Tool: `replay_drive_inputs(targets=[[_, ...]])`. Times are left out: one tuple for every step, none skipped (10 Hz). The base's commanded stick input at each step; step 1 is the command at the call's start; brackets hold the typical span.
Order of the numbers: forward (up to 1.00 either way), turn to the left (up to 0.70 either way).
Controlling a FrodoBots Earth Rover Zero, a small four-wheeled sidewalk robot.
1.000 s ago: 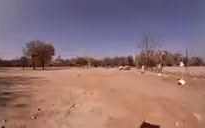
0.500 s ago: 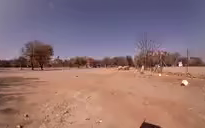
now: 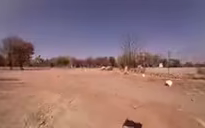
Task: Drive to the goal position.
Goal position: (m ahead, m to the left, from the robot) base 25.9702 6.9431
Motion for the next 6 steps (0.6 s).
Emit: replay_drive_inputs(targets=[[0.5, 0.0], [0.5, 0.0], [0.5, 0.0], [0.5, 0.0], [0.5, 0.0], [0.5, 0.0]])
